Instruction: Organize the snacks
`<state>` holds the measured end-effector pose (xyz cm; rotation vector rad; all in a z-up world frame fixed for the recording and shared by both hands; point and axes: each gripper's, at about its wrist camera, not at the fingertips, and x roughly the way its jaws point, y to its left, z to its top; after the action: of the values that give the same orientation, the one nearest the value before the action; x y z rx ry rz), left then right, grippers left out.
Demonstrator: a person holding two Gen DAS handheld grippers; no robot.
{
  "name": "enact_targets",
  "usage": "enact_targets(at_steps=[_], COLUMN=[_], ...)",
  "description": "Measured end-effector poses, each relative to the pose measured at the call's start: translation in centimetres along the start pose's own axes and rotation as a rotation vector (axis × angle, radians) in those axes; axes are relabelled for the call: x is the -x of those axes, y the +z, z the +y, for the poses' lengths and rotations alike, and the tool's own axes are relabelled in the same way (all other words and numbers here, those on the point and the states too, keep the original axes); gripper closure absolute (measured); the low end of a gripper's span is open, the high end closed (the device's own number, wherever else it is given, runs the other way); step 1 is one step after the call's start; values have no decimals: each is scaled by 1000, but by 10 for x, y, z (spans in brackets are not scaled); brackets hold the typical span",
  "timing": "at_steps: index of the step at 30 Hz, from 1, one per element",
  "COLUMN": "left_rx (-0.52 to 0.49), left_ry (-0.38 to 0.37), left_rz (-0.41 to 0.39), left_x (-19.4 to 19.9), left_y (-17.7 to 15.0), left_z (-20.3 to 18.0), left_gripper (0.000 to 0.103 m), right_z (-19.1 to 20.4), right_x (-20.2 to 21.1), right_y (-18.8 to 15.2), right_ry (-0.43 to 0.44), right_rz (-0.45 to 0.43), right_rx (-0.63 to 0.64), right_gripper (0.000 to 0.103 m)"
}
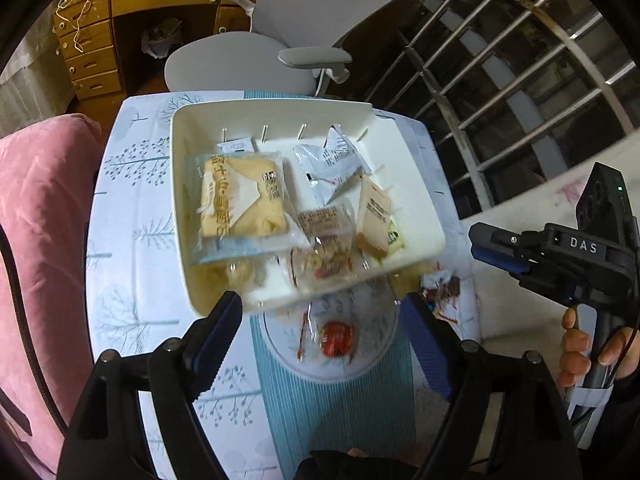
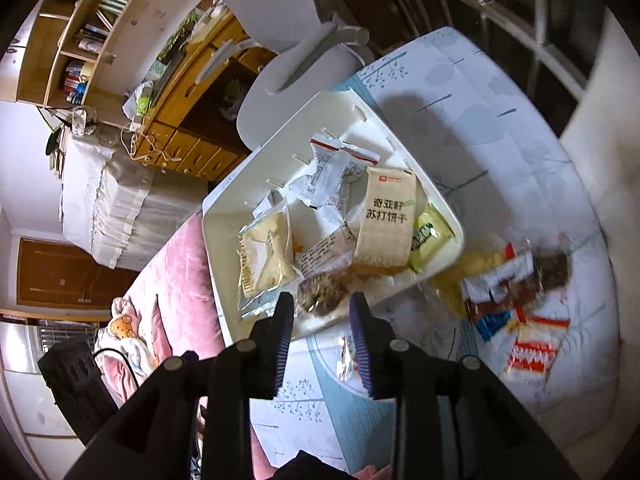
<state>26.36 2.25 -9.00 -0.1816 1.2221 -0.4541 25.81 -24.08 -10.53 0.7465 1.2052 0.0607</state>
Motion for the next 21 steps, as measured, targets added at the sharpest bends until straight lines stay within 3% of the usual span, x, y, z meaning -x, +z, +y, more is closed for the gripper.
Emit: enact_targets(at_steps=[7, 16, 21], left_rx=[-54, -88, -94], left_ry=[-4, -10, 1], left_rz=[-14, 24, 49], left_x=[37, 43, 33], left_y=[-43, -88, -102], left_z=[6, 0, -8], left_gripper=[22, 22, 22], right_z=[4, -33, -63], right_x=[32, 37, 30], right_y=[-60, -135, -170], right_ry=[-38, -124, -197], right_rz=[-102, -155, -178], right_rx=[-13, -48, -54], right_gripper=[74, 74, 64])
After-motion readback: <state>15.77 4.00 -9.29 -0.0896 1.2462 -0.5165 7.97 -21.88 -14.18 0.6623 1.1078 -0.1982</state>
